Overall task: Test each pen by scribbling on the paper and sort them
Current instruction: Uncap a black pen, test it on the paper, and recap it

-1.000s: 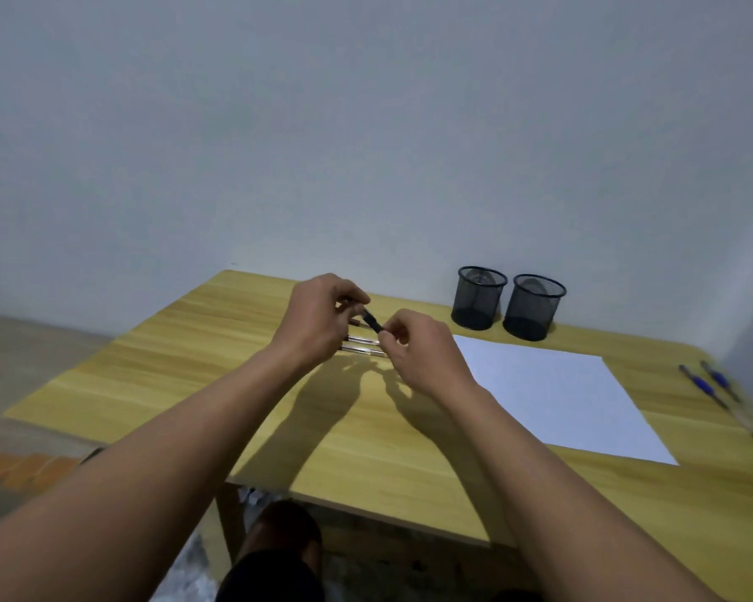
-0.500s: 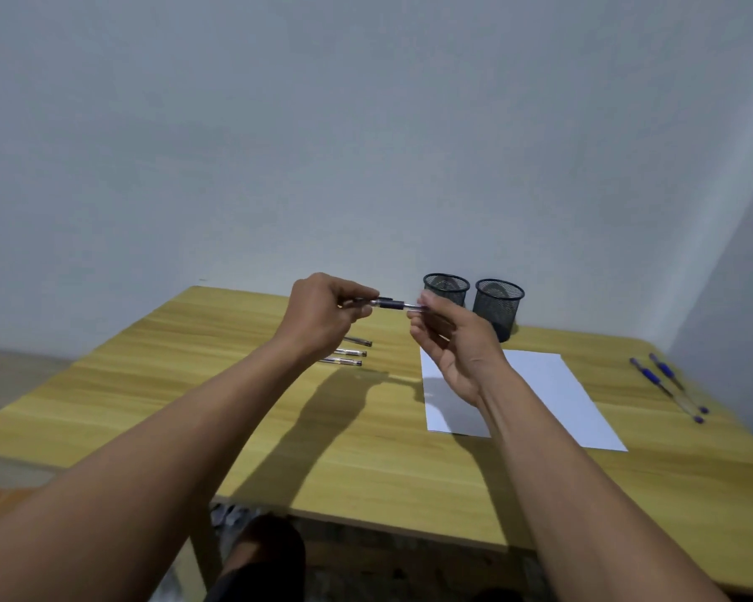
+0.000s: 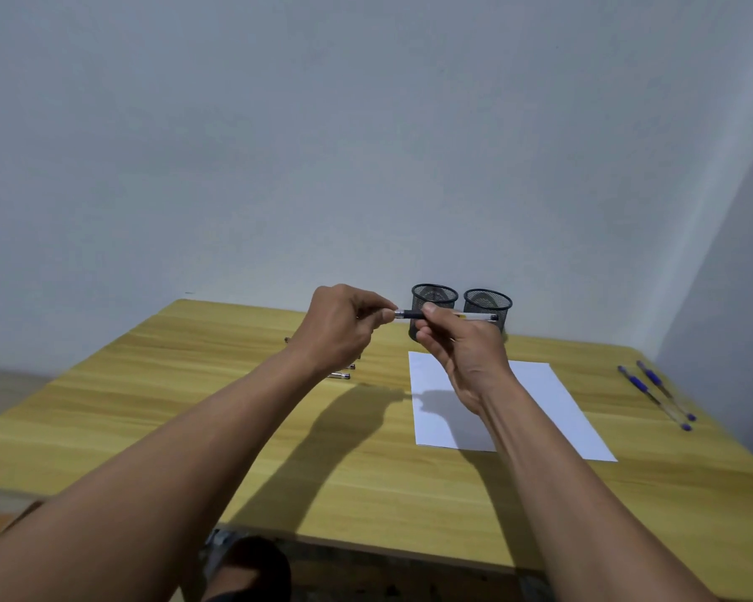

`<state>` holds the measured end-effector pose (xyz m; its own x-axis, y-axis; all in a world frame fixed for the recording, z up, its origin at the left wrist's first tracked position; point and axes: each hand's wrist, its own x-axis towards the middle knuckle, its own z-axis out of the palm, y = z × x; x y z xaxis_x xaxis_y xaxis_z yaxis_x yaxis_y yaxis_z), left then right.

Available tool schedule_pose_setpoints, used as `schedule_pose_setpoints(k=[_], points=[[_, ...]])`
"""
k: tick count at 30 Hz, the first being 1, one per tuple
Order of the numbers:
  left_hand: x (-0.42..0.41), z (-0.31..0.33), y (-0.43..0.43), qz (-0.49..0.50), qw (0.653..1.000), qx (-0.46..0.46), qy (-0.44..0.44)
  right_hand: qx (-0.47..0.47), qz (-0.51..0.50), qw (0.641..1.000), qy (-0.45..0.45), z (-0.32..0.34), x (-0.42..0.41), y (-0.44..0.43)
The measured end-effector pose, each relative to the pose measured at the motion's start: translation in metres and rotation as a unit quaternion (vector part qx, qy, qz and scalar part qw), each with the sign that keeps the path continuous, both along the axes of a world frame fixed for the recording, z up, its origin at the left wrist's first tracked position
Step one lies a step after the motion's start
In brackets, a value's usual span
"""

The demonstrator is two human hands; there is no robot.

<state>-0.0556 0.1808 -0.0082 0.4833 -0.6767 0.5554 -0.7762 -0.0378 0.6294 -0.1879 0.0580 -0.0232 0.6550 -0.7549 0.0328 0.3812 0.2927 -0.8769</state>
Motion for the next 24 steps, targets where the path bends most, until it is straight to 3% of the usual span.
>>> schedule_pose_setpoints(k=[10, 15, 19, 23, 24], points=[[0.008, -0.006, -0.032, -0.008, 0.999, 0.039, 0.033, 0.030, -0.045, 0.998, 0.011, -0.012, 0.005, -0.019], [0.015, -0.016, -0.052, -0.022, 0.999, 0.033, -0.034, 0.045, -0.066, 0.997, 0.009, -0.018, 0.011, -0.034], [0.026, -0.021, -0.062, -0.022, 0.997, 0.064, 0.039, 0.044, -0.072, 0.996, 0.013, -0.024, 0.018, -0.043], [0.029, -0.023, -0.067, -0.030, 0.994, 0.043, -0.097, 0.056, -0.082, 0.995, 0.000, -0.029, 0.028, -0.045], [0.031, -0.024, -0.068, -0.030, 0.995, 0.048, -0.082, 0.058, -0.084, 0.995, -0.002, -0.030, 0.030, -0.047]])
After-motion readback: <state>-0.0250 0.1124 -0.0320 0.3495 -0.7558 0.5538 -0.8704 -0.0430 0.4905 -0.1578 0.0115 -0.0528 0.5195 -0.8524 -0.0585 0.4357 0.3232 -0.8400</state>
